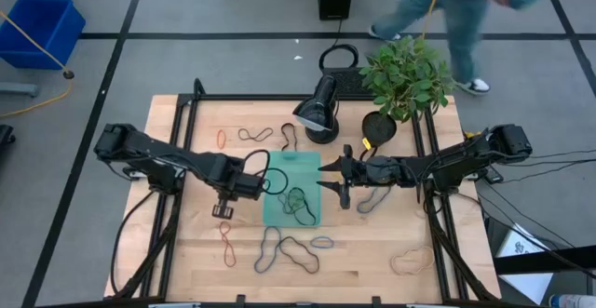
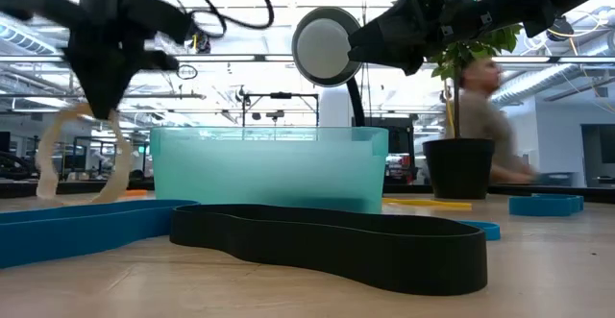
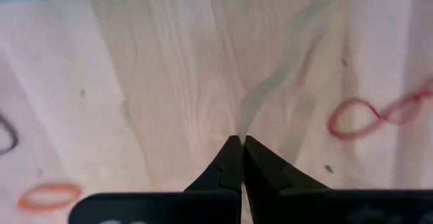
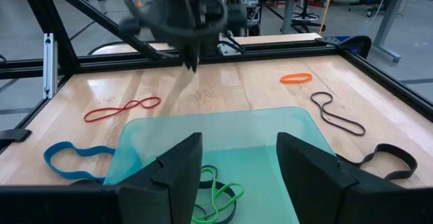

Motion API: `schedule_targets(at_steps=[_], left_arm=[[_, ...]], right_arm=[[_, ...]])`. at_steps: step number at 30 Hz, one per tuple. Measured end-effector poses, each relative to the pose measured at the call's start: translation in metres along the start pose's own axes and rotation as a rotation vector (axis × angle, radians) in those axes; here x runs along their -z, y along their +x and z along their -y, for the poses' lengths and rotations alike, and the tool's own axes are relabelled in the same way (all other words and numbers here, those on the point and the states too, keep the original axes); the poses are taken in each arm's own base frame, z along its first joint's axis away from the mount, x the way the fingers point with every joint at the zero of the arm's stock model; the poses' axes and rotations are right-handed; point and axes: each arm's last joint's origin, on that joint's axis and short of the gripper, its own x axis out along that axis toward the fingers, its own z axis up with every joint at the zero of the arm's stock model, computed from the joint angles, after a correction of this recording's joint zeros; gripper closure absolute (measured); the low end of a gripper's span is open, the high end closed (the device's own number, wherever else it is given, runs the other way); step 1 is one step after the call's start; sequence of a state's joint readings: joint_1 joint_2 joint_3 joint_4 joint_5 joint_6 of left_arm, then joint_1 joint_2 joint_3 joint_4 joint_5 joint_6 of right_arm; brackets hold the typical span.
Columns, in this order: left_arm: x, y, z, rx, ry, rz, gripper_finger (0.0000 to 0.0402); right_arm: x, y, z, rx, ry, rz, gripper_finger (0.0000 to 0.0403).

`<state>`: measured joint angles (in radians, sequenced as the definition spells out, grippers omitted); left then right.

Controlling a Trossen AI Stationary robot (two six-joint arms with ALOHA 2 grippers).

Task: Pick and place rubber bands into bin
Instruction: Put the left white rubber band into the basket

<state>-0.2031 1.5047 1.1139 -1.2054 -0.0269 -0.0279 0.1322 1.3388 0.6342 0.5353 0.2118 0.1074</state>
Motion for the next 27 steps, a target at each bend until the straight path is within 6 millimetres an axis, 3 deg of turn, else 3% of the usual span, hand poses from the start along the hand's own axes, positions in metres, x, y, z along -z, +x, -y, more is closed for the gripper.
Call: schedule_targets(at_steps=[6, 13, 23, 27], left_arm=[[-0.007, -0.047, -0.002, -0.036, 0.02, 0.058, 0.0397], [-0.022, -0.091, -0.004, -0.062, 0.053, 0.277, 0.0397], [-0.051, -0.113, -0.009, -0.064, 0.164, 0.63, 0.0397], [-0.06, -0.112, -0.017, -0.094, 0.164, 0.725, 0.0386]], right_arm=[[0.0, 0.0, 0.0, 0.0, -0.001, -0.003, 0.022], [0.0, 0.0, 0.0, 0.0, -0.001, -0.004, 0.0221], [0.0, 0.0, 0.0, -0.004, -0.001, -0.005, 0.022], [0.001, 0.0, 0.0, -0.004, 0.0, -0.011, 0.0217]])
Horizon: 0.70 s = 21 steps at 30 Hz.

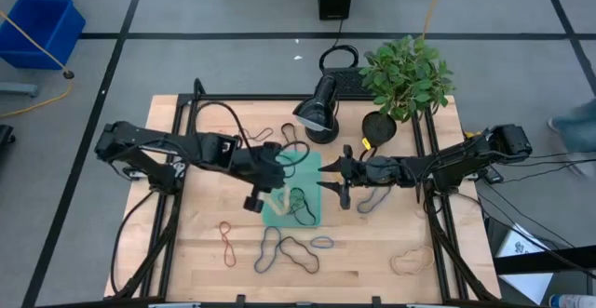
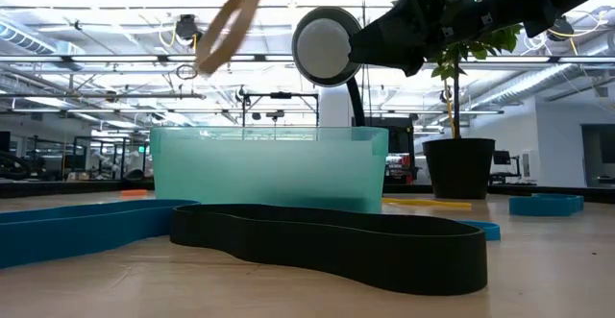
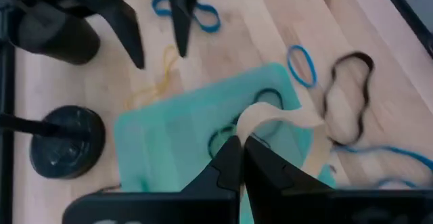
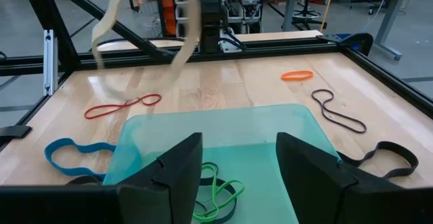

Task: Pick and place rubber bands into bin
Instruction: Put the left white rubber band into the basket

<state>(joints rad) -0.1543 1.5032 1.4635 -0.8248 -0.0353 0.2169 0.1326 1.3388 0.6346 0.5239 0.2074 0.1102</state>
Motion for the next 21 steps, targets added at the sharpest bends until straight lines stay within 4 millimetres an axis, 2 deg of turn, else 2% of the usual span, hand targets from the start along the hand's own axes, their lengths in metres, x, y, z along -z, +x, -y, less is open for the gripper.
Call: schedule_targets(at_steps=[3, 10, 15, 21], left_arm=[[0.0, 0.005, -0.005, -0.013, 0.013, 0.042, 0.039], [0.014, 0.035, -0.013, 0.011, -0.024, 0.133, 0.0387], [0.033, 0.059, -0.017, 0.036, -0.064, 0.197, 0.0396], [0.061, 0.083, -0.02, 0.026, -0.122, 0.25, 0.0382]], right_arm=[[0.001, 0.0, 0.0, -0.002, 0.016, -0.007, 0.0216], [0.001, 0.0, 0.0, -0.002, 0.015, -0.007, 0.0216], [0.004, 0.0, 0.0, 0.002, 0.009, -0.036, 0.0216], [0.006, 0.0, 0.001, 0.005, 0.004, -0.058, 0.0216]])
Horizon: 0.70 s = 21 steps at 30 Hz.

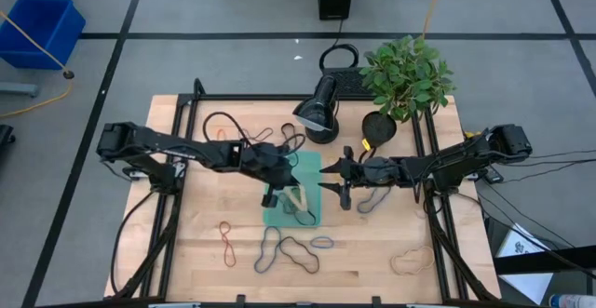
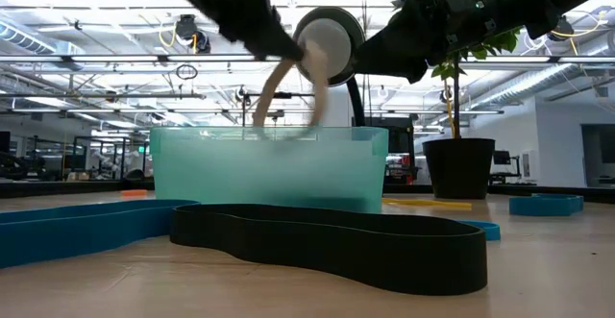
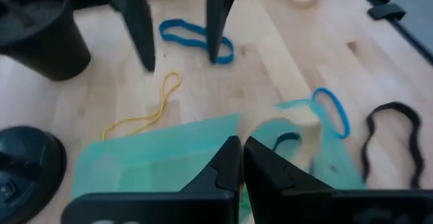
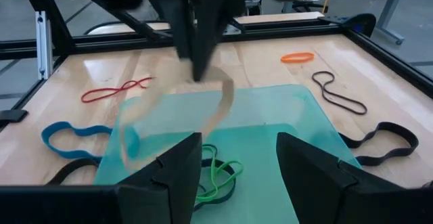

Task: Pick and place rubber bands into bin
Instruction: Put the left white rubber band into the basket

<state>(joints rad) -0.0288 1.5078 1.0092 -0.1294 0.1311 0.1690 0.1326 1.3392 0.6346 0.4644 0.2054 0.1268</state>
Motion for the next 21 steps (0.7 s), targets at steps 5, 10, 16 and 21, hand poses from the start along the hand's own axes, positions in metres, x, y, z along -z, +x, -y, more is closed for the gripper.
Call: schedule_targets(at_steps=[5, 10, 16, 21], left_arm=[[0.029, 0.008, -0.004, -0.02, -0.074, 0.002, 0.0396], [0.057, 0.012, -0.005, -0.081, -0.151, -0.037, 0.0381], [0.075, 0.014, -0.003, -0.131, -0.18, -0.077, 0.0382], [0.077, 0.014, -0.003, -0.146, -0.171, -0.081, 0.0395]], right_arm=[[0.0, 0.0, 0.0, 0.0, 0.0, 0.0, 0.0219], [0.0, 0.0, 0.0, 0.001, 0.0, 0.001, 0.0218], [0.0, 0.0, 0.0, 0.002, 0.0, 0.001, 0.0217], [0.0, 0.0, 0.0, 0.002, 0.0, 0.001, 0.0219]])
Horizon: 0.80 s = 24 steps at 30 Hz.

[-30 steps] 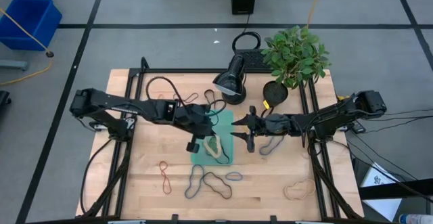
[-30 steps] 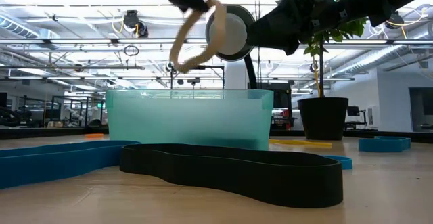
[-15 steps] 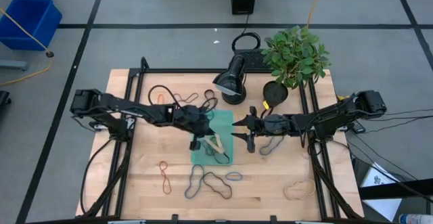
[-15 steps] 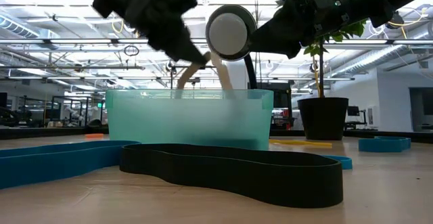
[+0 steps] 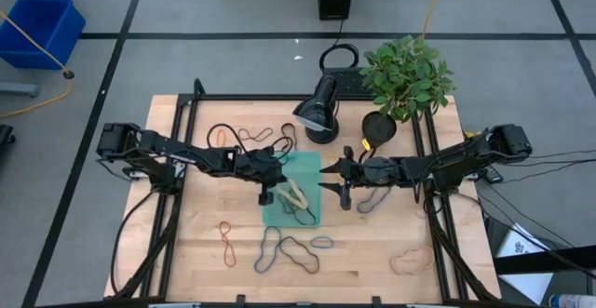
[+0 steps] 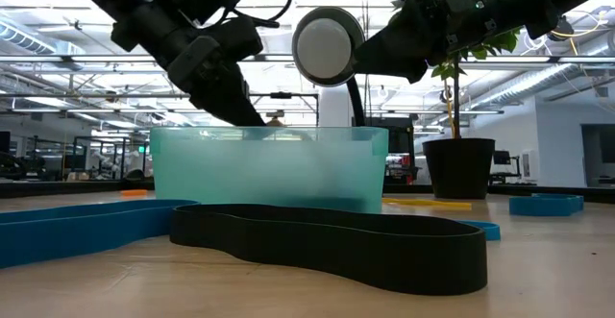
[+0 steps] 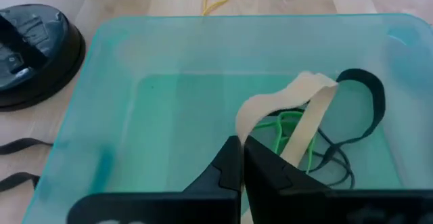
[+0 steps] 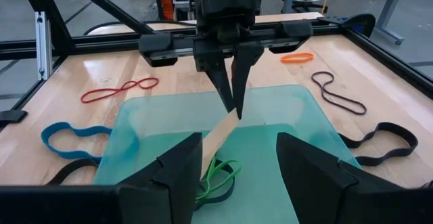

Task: Pick and place rubber bands into bin
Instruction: Put the left white rubber band into the basket, then put the yellow rubber band into the basket

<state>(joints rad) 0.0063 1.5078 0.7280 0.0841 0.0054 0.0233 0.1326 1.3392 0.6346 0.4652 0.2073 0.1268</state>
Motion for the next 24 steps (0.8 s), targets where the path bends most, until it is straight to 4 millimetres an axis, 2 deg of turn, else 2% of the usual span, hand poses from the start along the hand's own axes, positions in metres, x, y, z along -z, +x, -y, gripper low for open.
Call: schedule_targets(at_steps=[3, 14, 24], left_arm=[[0.0, 0.0, -0.0003, -0.011, -0.005, -0.001, 0.0391], [-0.0003, 0.0, -0.0004, -0.014, -0.017, 0.003, 0.0312], [-0.0037, -0.005, -0.0004, -0.013, -0.071, 0.024, 0.0216]], right_arm=[[0.0, 0.0, 0.0, 0.0, 0.0, 0.0, 0.0216], [0.0, 0.0, 0.0, 0.0, 0.106, 0.0, 0.0211], [-0.0001, 0.0, -0.0001, -0.004, 0.112, 0.001, 0.0184]])
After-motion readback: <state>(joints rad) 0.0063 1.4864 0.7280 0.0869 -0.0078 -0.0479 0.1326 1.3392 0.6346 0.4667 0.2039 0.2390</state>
